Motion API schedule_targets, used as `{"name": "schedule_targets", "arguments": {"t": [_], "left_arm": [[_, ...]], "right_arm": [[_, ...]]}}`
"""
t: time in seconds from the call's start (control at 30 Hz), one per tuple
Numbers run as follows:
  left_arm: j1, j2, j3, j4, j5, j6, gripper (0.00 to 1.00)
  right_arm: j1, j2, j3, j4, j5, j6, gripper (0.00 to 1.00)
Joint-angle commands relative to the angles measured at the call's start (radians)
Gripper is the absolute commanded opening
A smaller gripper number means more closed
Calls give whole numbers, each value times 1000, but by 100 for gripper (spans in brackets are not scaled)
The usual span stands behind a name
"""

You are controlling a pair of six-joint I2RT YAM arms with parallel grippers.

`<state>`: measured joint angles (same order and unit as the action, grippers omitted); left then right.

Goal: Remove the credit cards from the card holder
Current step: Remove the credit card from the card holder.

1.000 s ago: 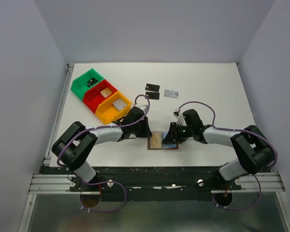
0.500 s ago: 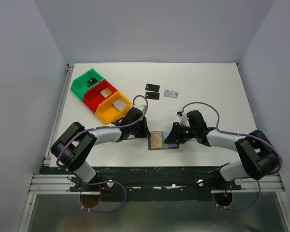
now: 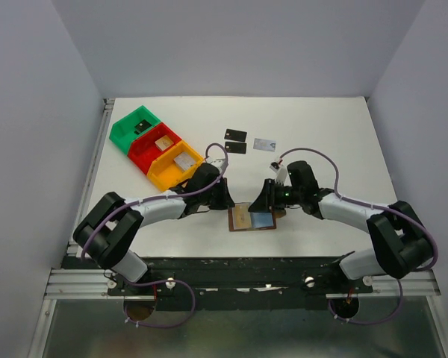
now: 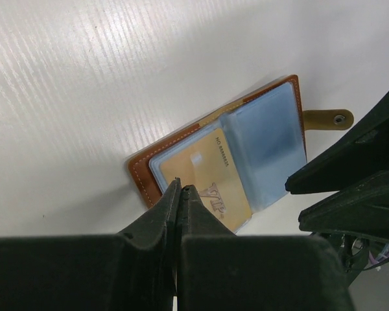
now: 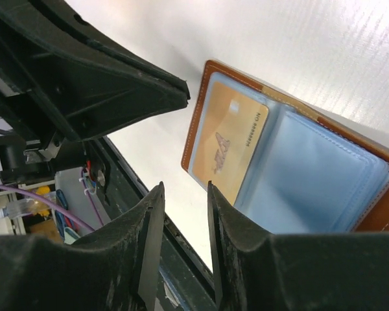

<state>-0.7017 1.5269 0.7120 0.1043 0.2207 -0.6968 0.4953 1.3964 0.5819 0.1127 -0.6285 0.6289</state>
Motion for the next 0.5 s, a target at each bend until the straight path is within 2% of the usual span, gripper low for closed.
{"name": "schedule_targets", "arguments": {"t": [0.0, 0.13, 0.47], "left_arm": [[-2, 36, 26, -5, 16, 19, 5], [-2, 49, 26, -26, -3, 20, 3], [-2, 42, 1, -29, -30, 14, 1]], "right_arm": [[0, 75, 24, 33, -49, 25, 42], [2, 121, 36, 45, -62, 25, 46], [2, 210, 58, 47, -59, 11, 46]]}}
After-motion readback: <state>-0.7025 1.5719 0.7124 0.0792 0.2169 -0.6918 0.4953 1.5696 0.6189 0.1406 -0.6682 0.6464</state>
